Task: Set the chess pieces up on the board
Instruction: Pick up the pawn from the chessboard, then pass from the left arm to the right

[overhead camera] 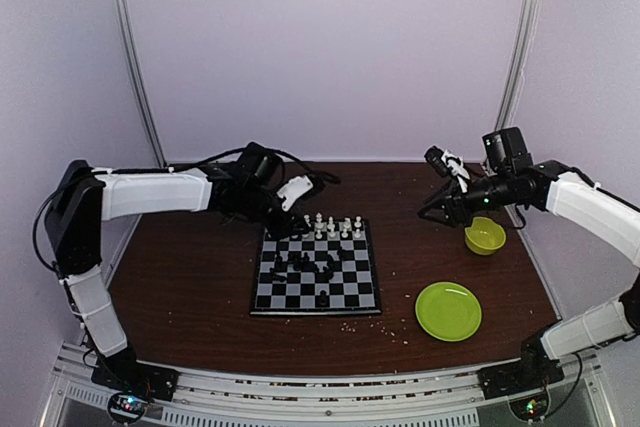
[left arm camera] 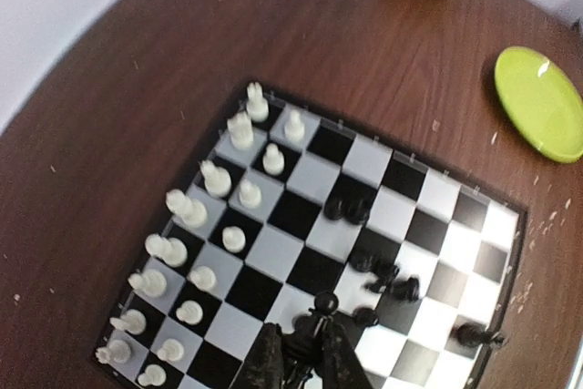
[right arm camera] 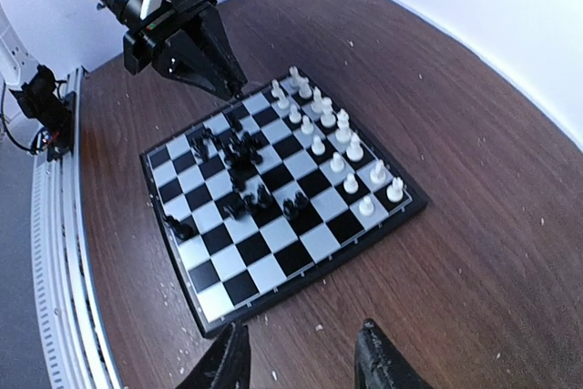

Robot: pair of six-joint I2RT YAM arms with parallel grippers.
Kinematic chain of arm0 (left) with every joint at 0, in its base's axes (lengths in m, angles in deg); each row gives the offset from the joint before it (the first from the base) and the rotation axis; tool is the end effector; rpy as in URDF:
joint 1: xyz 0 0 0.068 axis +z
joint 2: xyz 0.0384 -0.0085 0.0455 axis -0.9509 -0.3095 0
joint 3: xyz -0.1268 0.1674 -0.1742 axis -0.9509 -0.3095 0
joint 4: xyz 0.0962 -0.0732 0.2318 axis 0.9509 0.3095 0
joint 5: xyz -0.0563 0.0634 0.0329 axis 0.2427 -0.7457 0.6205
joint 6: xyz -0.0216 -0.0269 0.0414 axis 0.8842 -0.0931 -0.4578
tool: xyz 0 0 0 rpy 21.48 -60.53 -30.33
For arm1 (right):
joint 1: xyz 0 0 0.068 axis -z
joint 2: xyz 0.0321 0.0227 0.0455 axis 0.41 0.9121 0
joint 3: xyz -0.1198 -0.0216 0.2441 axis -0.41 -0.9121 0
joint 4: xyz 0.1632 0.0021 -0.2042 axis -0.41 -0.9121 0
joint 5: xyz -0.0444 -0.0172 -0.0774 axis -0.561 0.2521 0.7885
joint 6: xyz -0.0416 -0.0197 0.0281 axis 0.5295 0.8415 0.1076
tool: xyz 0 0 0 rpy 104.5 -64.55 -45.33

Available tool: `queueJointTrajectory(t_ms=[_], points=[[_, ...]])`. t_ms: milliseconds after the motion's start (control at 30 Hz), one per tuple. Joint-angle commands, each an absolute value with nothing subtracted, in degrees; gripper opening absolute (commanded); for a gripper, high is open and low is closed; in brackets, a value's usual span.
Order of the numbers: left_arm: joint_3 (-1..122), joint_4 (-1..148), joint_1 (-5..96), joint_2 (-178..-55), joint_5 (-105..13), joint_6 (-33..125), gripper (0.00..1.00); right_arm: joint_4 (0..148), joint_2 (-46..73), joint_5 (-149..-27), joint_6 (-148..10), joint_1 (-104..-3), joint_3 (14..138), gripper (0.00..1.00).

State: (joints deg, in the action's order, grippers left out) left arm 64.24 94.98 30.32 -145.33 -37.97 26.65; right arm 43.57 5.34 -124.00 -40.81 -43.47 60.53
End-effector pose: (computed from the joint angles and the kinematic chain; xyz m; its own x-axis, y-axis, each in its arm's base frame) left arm 0.2932 -0.2741 0.2274 -0.4479 0.5638 -0.6939 0.8438 0.5232 -0.1195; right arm 0.2441 0.1115 0.3026 -0.3409 -0.3975 -0.8519 -0.9023 0.3929 0.1777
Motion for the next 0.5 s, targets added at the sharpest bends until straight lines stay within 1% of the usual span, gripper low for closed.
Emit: queueJointTrajectory(t_ms=[0,100,200,300,467], points=[[54.5,72.4,30.2,-137.4,-30.2,39.8,0.12,40.7,8.9,-125.2,-46.5,-47.4,68.3,0.39],[47.1,57.9,29.1,-134.2,-28.4,48.0,0.12,41.6,11.3,-125.4,-51.3,-51.0,71.8,0.39],[43.3,48.8,26.9,-132.9,-27.9,51.4,0.13,43.2,14.4,-125.9,-55.8,-54.5,75.1,0.38],[41.6,44.6,24.8,-132.4,-29.4,52.0,0.13,42.1,18.8,-127.5,-58.9,-57.6,79.4,0.38],[41.0,42.6,22.9,-132.7,-29.8,52.1,0.13,41.5,24.8,-130.3,-62.5,-60.5,83.5,0.36]])
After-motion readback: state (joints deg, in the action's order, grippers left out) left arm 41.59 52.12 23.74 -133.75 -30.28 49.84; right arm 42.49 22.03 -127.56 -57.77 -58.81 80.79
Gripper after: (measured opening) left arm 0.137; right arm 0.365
